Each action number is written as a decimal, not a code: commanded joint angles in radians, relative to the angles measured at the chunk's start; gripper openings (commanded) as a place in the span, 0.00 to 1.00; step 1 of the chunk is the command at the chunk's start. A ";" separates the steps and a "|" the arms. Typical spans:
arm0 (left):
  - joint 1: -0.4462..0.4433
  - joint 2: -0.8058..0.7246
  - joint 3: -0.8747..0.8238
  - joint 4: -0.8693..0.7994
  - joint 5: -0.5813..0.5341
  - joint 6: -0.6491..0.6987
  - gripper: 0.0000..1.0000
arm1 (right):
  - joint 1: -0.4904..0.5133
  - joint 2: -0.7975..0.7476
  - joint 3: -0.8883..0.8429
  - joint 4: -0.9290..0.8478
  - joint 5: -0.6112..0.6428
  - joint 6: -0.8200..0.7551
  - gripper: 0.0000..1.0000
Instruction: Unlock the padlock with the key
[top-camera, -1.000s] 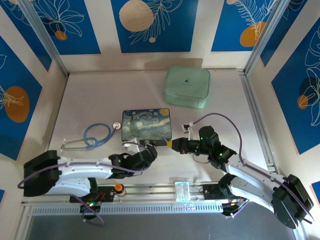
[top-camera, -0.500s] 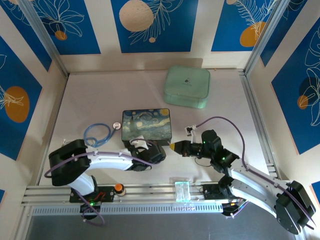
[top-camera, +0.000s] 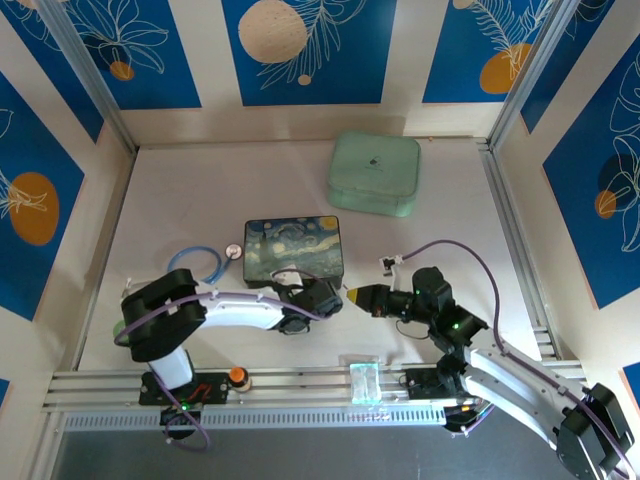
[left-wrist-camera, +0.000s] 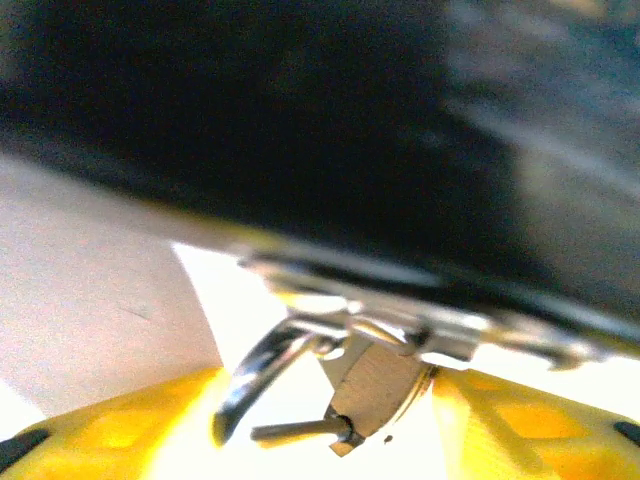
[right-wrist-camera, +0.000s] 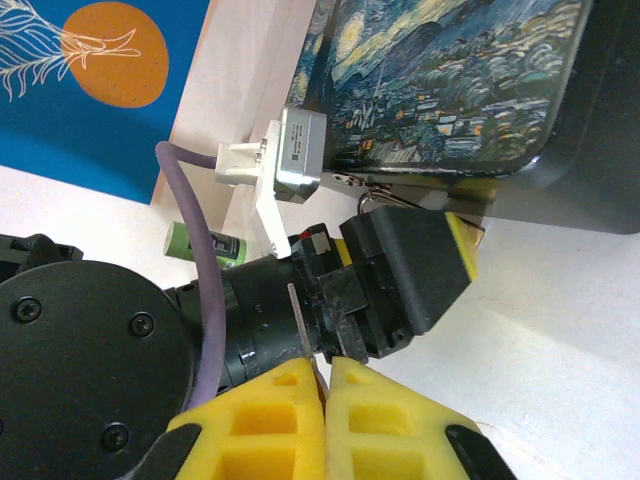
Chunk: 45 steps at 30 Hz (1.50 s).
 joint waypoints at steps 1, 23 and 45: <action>0.013 -0.039 -0.069 -0.100 0.038 -0.011 0.53 | -0.006 -0.014 -0.027 -0.013 0.014 0.018 0.00; 0.021 -0.337 -0.358 0.313 -0.014 0.280 0.61 | 0.016 0.020 -0.040 0.037 0.025 0.027 0.01; 0.112 -0.310 -0.523 0.760 0.145 0.470 0.70 | 0.050 0.134 -0.016 0.109 0.037 0.026 0.01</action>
